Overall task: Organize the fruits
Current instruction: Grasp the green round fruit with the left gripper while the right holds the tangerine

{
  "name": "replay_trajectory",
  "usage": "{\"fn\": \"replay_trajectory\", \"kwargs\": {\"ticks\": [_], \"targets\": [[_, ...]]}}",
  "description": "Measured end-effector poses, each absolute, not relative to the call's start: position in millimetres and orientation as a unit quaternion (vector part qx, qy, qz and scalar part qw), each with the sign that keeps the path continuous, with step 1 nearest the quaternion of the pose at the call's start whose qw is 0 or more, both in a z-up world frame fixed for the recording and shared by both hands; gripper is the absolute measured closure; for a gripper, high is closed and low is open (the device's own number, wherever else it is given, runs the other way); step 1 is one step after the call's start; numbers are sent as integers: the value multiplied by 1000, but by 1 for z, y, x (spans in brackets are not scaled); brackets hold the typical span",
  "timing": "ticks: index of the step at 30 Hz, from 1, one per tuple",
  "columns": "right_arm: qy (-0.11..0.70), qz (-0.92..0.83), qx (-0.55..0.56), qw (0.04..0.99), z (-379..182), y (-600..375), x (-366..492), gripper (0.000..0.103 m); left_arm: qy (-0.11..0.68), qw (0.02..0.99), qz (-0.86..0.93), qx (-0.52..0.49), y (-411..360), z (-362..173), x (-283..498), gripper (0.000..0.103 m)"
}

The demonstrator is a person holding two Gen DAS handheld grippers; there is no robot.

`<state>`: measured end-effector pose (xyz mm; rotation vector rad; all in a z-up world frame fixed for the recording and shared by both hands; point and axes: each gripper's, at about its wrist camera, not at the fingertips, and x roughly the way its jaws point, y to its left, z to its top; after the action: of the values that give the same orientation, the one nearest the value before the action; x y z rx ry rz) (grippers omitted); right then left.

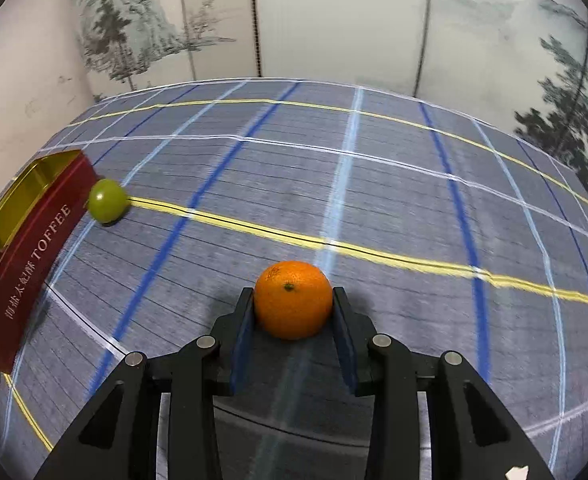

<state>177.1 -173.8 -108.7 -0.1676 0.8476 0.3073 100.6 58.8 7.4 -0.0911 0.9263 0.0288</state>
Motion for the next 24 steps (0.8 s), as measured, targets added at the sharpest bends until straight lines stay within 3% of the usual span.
{"fn": "replay_trajectory", "kwargs": {"ticks": [24], "targets": [[410, 122, -79, 900, -109, -207, 171, 68, 468, 883, -16, -33, 26, -8, 127, 41]]}}
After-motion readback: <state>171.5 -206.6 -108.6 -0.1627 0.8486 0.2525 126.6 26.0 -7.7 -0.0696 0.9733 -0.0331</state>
